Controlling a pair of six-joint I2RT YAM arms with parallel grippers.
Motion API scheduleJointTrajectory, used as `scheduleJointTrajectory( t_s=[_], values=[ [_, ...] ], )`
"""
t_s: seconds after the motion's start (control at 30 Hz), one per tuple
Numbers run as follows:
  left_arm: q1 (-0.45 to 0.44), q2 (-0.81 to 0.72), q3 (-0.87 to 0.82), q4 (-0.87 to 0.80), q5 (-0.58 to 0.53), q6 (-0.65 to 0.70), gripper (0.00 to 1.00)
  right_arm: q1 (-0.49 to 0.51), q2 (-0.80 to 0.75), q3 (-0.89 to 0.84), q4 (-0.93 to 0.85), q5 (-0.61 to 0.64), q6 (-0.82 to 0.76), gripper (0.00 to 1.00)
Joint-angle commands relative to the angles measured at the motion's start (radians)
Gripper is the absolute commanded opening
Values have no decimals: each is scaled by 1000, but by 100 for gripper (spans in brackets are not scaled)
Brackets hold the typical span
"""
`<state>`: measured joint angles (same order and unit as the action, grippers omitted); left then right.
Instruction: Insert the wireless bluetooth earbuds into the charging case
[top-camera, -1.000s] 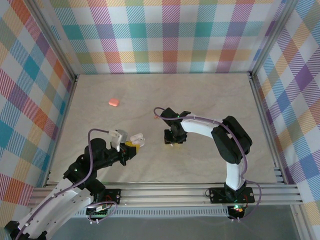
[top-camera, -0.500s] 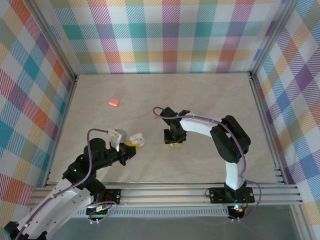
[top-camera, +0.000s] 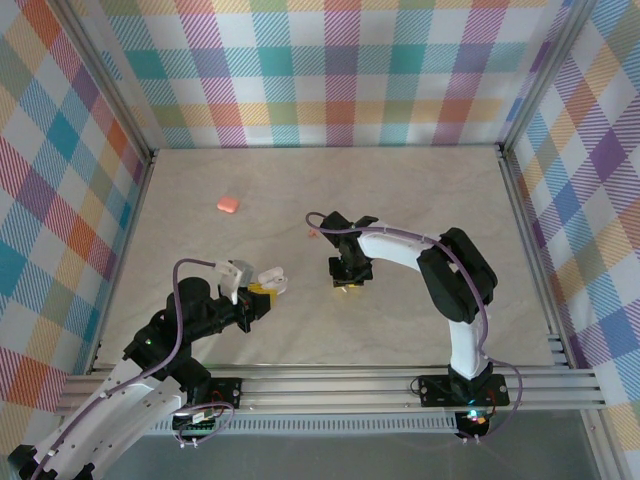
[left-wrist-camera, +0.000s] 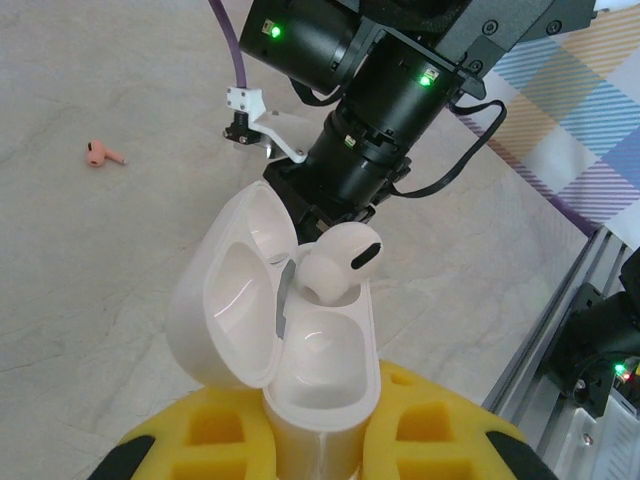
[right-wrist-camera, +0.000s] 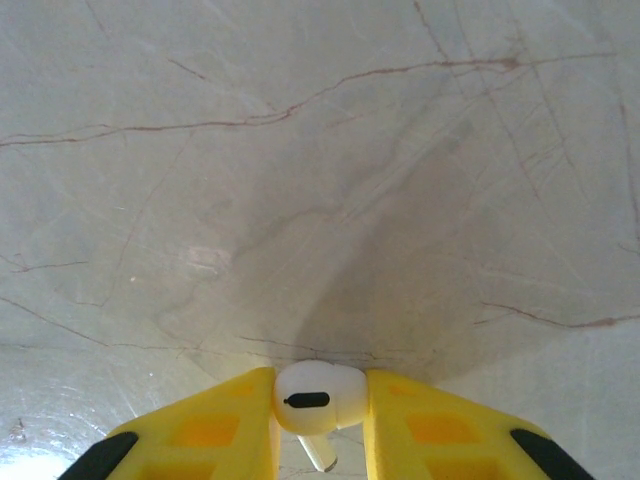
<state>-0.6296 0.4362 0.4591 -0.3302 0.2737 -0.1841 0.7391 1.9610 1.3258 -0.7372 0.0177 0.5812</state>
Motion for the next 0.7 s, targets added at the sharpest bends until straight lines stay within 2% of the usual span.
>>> scheduleJointTrajectory(
  t_s=[0.0,0.37,0.67],
  values=[
    [4,-13,10,43,50,48,0,-9,-1,-31,74,1,-31,24],
    [4,12,-46,225,119,91,0,-8,-173,-141,168,11,-51,23],
    [4,39,-74,269,70,86,0,-9,-301,-195,234,5,-53,24]
  ],
)
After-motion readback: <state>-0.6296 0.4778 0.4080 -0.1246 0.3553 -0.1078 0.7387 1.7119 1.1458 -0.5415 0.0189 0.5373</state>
